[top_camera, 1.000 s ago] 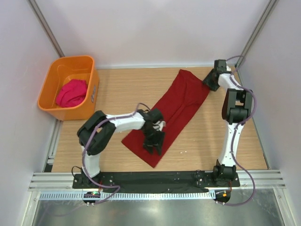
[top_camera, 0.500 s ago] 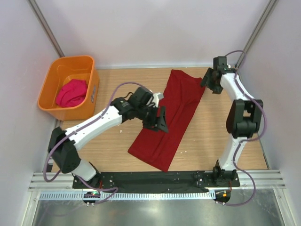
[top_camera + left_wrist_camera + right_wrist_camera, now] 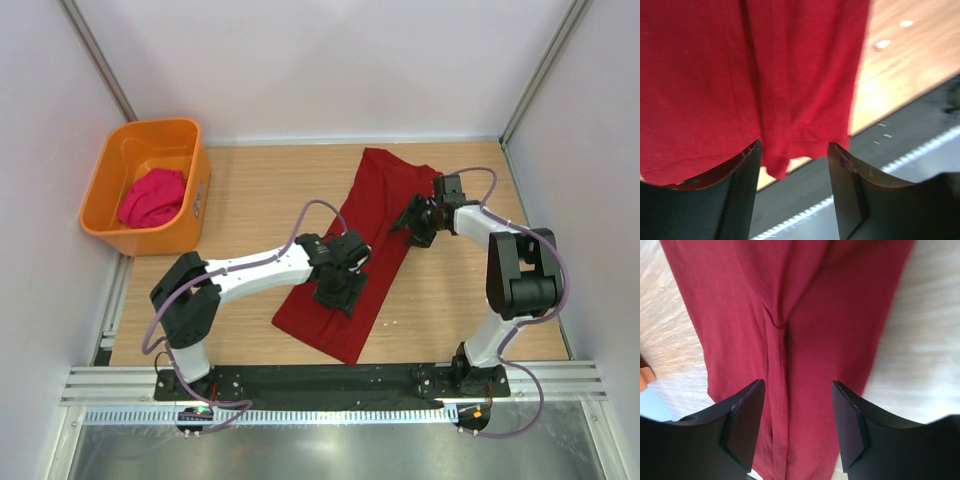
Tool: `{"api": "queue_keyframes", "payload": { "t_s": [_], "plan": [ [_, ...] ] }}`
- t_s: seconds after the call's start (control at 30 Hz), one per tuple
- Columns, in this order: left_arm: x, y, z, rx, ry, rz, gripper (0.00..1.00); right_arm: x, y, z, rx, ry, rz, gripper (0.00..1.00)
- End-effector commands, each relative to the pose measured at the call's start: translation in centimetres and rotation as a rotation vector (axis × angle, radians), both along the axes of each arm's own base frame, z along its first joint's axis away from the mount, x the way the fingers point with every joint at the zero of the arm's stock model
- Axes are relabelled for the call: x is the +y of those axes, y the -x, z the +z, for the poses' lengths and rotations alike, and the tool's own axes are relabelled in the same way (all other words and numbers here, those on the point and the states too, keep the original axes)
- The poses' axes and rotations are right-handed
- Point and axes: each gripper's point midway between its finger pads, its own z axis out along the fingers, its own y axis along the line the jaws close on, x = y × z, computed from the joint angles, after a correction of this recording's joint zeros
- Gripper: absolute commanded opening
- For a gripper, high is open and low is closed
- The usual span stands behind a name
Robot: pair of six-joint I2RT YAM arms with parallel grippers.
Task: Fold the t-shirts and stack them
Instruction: Fold the tshirt
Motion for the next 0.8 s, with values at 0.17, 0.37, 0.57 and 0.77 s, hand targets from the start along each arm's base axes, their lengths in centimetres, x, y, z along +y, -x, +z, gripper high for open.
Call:
{"api": "queue_keyframes", "payload": {
  "t_s": [0.17, 0.37, 0.57, 0.77],
  "plan": [
    [-0.3, -2.0, -0.7, -0.12, -0.096, -0.005, 0.5, 2.2, -3.8, 0.9, -0.117, -0.093, 0.032, 0.52],
    [-0.2, -1.0, -2.5, -0.086, -0.137, -0.046, 0.53, 3.0, -4.1, -0.2, -0.102, -0.103, 0.032, 0.5],
    [0.0, -1.2, -3.2, -0.097, -0.173, -0.06, 0.54, 4.2, -4.9, 0.0, -0.105, -0.115, 0.036, 0.47],
    [0.6, -1.2, -3.9, -0.098, -0.197, -0.063, 0.54, 5.1, -5.9, 0.6, -0.102, -0.112, 0.025, 0.43]
  ]
}}
